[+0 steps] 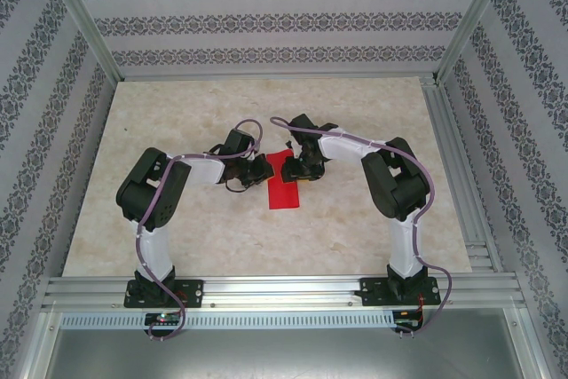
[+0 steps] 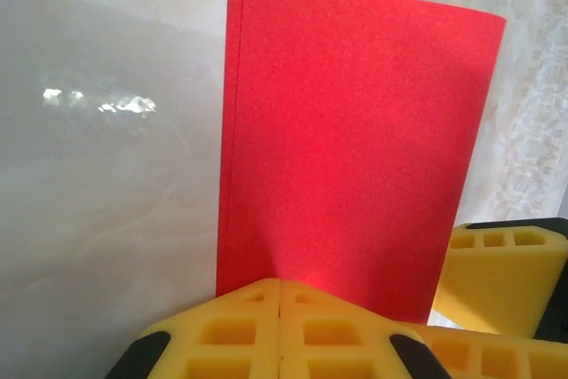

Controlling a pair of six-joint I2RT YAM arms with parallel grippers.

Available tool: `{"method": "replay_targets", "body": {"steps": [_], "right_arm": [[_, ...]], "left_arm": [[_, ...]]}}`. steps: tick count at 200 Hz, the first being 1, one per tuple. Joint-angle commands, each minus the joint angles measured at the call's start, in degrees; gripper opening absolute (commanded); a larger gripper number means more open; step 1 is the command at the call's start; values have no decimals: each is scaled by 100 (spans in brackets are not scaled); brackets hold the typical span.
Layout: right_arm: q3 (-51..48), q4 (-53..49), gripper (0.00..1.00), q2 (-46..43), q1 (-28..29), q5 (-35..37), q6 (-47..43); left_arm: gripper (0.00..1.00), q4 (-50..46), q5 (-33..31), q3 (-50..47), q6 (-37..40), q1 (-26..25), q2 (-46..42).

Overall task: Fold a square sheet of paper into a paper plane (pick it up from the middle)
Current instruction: Hold the square sheet of paper at the center of the table, then first fold in half a square sheet of paper at the center of the table.

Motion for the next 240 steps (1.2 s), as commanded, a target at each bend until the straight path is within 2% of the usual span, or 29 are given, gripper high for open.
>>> {"method": "replay_targets", "body": {"steps": [1,51,96,124,144,164,188,215,240], "right_arm": [[-310,305,48,787,201,233,-168],[-214,299,49,442,188,154,-53],[-310,798,56,-687,-64,-127,456],[-704,1251,56,-1354,-142,-279,619],[-886,1471,50,-1481,-133,-514,695],[-939,1684,37,-1294,-83,-989,792],[-860,1722,26,-943,-17,-1153,841],[-880,1798,18,-639,-60,-1213,855],[-1142,1884,17,-523,-156,-1206,855]], "left_arm": [[6,-337,21,154,219,-56,105],[6,-1136,-397,214,445,-86,186],[5,-1299,-533,159,490,-107,282],[5,-1293,-566,159,507,-111,308],[5,-1293,-569,187,522,-115,342],[5,-1303,-566,198,526,-118,357],[5,-1328,-595,194,525,-119,363],[5,-1346,-618,194,517,-122,390],[4,-1419,-682,185,529,-118,433]]}}
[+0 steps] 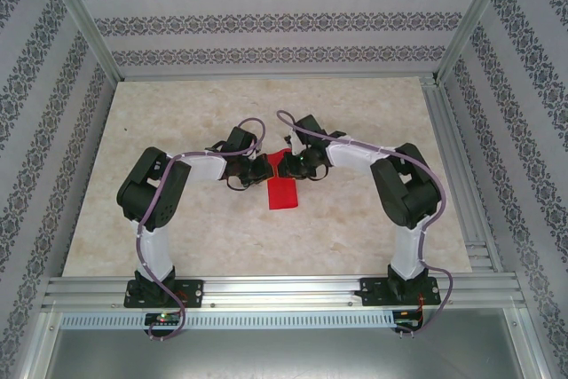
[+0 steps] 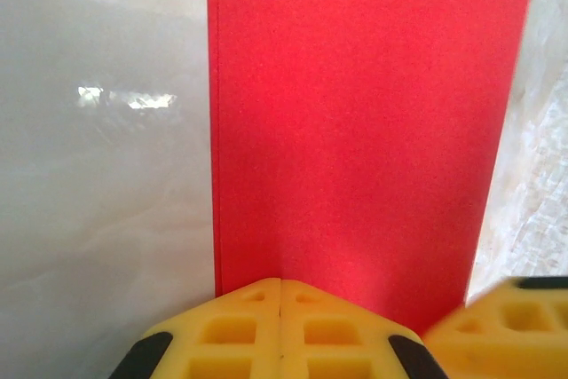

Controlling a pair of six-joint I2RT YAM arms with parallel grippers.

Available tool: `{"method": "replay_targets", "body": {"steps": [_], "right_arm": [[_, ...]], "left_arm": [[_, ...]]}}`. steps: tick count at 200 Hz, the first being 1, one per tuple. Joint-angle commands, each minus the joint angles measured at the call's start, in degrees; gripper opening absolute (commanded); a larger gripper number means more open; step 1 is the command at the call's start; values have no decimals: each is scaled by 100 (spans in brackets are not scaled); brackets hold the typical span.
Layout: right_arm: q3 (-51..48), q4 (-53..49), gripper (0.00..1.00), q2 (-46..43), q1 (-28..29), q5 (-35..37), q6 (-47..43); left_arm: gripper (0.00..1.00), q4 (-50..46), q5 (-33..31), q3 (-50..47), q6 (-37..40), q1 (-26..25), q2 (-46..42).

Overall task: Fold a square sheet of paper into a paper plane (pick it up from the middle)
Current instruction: First fold in half a square sheet of paper at the center of the table.

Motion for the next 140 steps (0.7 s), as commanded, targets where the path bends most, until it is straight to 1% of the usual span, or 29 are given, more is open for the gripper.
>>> {"method": "replay_targets", "body": {"steps": [1,52,67,97,118,140], "right_arm": [[-234,229,17,98,-83,-148,46],[-670,413,16,191,-297,-114,-62],[-691,450,15,245,-352,-231,-44],[-740,538,16,-301,-319,-453,91],[-975,590,16,-545,-302,-585,182],[-1381,821,12,-551,-270,-755,330]], "left_arm": [[4,-770,-495,-103,138,-66,401],[4,-844,-609,-136,179,-71,497],[4,-835,-613,-163,180,-69,498],[4,-822,-620,-174,177,-69,497],[4,-813,-622,-183,167,-68,497],[4,-777,-627,-200,159,-67,497]]}}
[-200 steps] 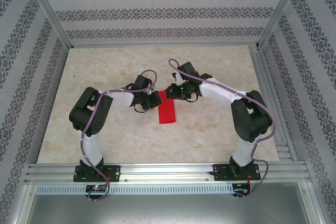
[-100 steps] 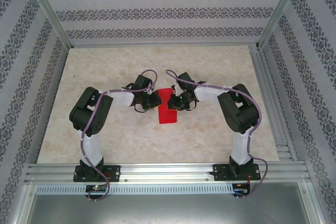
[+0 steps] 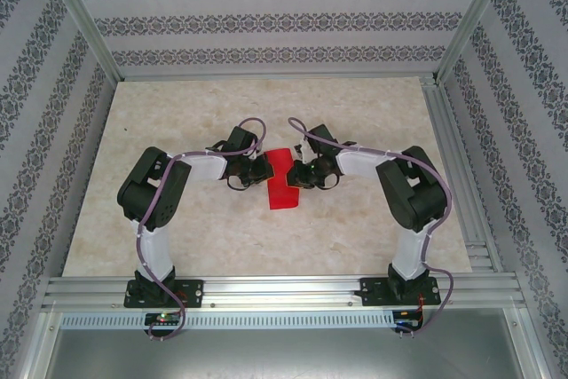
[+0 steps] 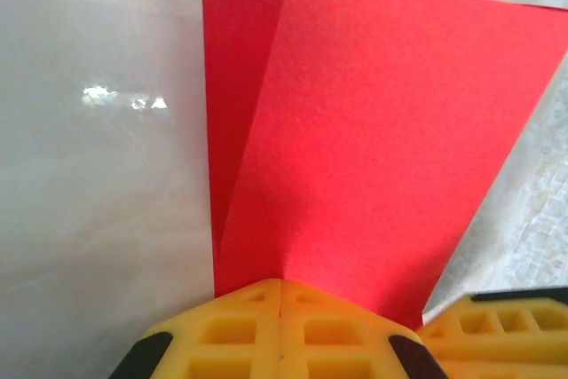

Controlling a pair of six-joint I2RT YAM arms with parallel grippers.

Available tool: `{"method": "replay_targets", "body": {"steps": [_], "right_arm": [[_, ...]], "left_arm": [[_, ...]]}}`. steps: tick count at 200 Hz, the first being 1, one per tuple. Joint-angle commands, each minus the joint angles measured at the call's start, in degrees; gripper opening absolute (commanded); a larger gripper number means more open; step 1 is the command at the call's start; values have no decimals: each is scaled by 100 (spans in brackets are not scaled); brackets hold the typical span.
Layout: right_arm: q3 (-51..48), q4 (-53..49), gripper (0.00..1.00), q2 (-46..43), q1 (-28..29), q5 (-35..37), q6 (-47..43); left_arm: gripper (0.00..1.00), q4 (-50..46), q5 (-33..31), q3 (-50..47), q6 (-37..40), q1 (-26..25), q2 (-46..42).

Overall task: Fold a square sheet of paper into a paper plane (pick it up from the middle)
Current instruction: First fold in half a square sheet of paper at the center of the table.

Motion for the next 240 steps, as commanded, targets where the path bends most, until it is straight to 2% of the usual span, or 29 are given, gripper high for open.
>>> {"method": "replay_targets", "body": {"steps": [1,47,92,150,201,240], "right_arm": [[-400,250,12,-139,-5,-250,209],[-736,295,9,22,-37,-31,215],[-830,336,9,-639,14,-292,271],[-1247,245,10,-392,85,-156,323],[-1140,162,10,-873,153,-321,341],[-1303,48,10,-577,234,-130,302]], "left_arm": [[4,-718,-594,-239,128,-55,473],[4,-701,-596,-251,135,-61,464],[4,-696,-623,-268,120,-54,439],[4,-674,-620,-283,111,-54,429],[4,-703,-627,-257,128,-54,421],[4,-692,-623,-244,137,-54,433]]}}
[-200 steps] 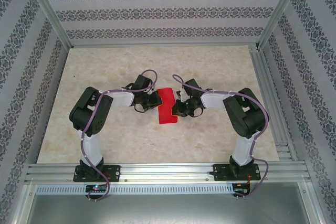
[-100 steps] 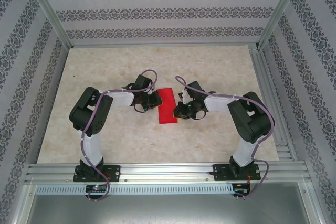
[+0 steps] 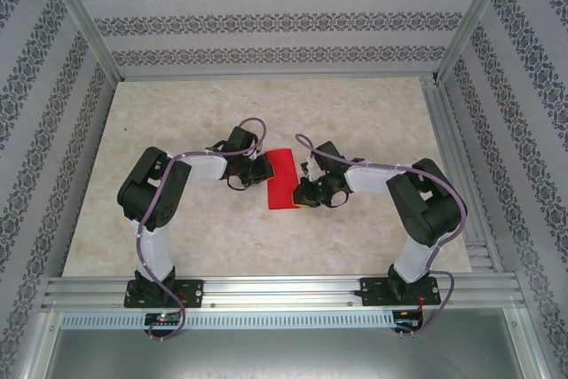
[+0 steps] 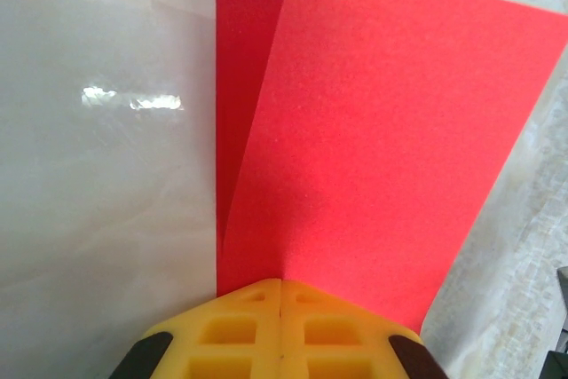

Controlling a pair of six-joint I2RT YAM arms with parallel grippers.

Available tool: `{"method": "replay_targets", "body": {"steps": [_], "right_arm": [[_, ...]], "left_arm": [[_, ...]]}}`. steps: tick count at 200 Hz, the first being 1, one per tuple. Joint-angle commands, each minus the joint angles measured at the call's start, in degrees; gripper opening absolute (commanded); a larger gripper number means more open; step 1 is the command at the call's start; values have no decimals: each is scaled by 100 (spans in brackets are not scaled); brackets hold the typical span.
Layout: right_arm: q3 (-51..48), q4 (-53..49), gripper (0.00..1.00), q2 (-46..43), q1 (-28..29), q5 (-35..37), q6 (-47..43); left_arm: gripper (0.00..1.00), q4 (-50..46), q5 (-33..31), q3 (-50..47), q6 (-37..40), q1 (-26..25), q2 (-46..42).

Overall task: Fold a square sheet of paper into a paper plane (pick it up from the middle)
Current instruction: First fold in half a square sheet of paper at the center of the table.

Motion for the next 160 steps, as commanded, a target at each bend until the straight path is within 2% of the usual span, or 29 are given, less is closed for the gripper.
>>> {"method": "replay_targets", "body": {"steps": [1,22,70,80,124,160], "right_arm": [[-127,-198,10,142,48,153,-5],[-18,-262,10,142,48,242,4],[787,59,16,-452,-98,154,195],[1006,92,18,-344,-121,181,206],[1759,216,18,579,-171,289,120],[1951,346,18,1109,-315,386,135]], "left_arm": [[4,-702,-625,-244,139,-49,429],[4,-703,-620,-246,143,-54,427],[4,-743,-592,-219,187,-49,427],[4,-758,-592,-207,199,-50,427],[4,-802,-583,-192,224,-49,436],[4,-850,-577,-167,251,-54,453]]}}
